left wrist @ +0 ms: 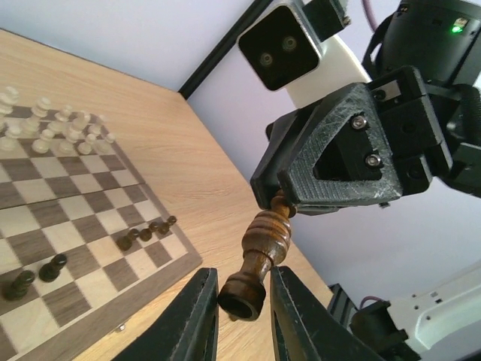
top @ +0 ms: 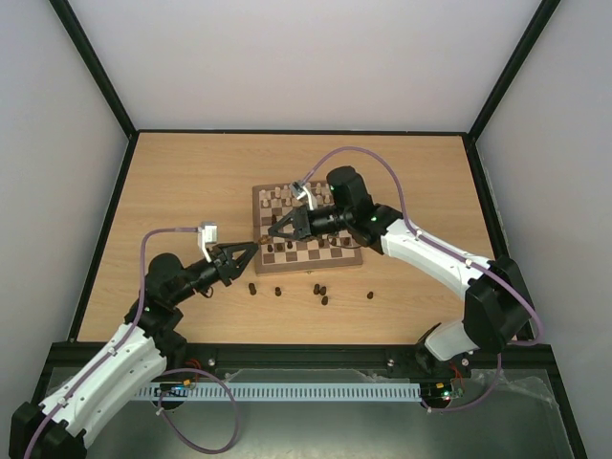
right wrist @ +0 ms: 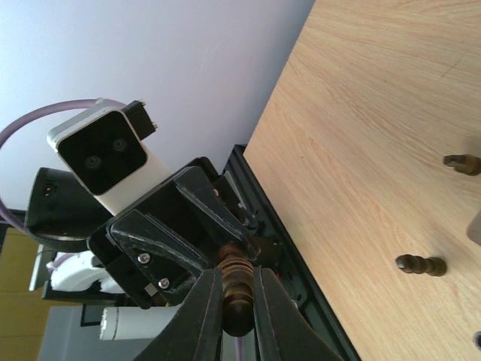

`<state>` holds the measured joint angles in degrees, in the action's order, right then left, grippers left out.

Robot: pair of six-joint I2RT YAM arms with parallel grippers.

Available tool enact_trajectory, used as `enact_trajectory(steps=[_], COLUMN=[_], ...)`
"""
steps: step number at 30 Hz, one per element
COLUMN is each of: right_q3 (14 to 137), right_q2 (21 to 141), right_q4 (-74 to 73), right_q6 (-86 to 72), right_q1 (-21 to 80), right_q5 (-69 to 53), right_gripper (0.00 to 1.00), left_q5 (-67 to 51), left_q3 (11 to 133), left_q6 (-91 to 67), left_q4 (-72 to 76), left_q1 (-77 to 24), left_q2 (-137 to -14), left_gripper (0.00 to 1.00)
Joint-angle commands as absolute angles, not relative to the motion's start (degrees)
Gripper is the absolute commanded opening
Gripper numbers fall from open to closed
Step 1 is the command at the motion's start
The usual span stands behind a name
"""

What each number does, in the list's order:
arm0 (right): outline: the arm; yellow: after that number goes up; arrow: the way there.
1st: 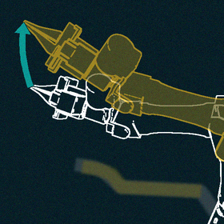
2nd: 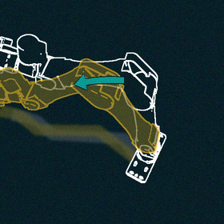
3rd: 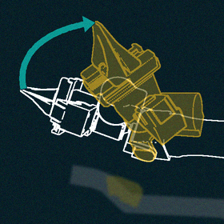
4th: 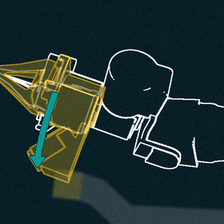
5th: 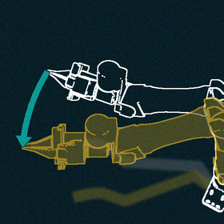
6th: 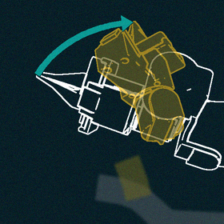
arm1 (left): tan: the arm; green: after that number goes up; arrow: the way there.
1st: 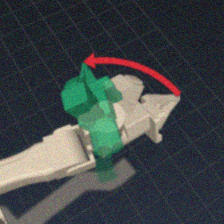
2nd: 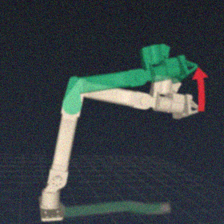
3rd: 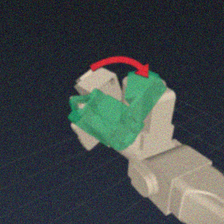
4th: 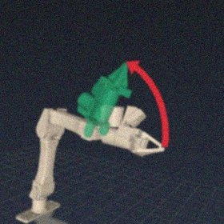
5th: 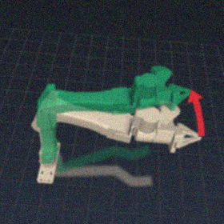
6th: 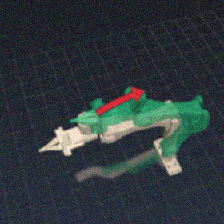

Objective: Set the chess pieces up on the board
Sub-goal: Pick up the chess piece at the center of the board.

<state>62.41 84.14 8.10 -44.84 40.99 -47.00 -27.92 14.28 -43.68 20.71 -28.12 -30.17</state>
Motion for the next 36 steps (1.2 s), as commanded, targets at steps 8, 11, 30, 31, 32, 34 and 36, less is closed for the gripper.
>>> enact_trajectory(steps=[8, 11, 30, 31, 32, 34, 36], right_q3=[63.06, 61.96, 59.42, 59.27, 59.19, 59.22, 59.22], right_q2=[83.39, 83.57, 85.66, 85.57, 85.57, 85.43, 85.34], right_q4=[-1.17, 0.12, 11.92, 12.26, 12.55, 12.87, 13.05], right_q6=[-37.9, -38.51, -45.88, -46.04, -46.2, -46.4, -46.48], right_q1=[39.13, 38.8, 38.86, 38.85, 38.85, 38.85, 38.83], right_q5=[-39.99, -40.86, -51.6, -51.82, -52.07, -52.43, -52.66], right_gripper=[0.1, 0.09, 0.1, 0.1, 0.1, 0.1, 0.1], left_q5=[-22.65, -22.79, -27.52, -27.77, -27.96, -28.04, -28.33], left_q3=[18.71, 18.85, 14.88, 14.93, 14.94, 14.78, 14.56], left_q6=[-39.03, -38.74, -42.16, -42.26, -42.27, -42.44, -42.66], left_q4=[11.89, 12.29, 23.71, 24.01, 24.23, 24.41, 24.86], left_q1=[-28.47, -28.48, -28.47, -28.48, -28.48, -28.45, -28.48], left_q2=[-30.45, -31.35, -33.77, -33.96, -34.09, -34.17, -34.14], left_gripper=[0.22, 0.24, 0.55, 0.54, 0.53, 0.53, 0.51])
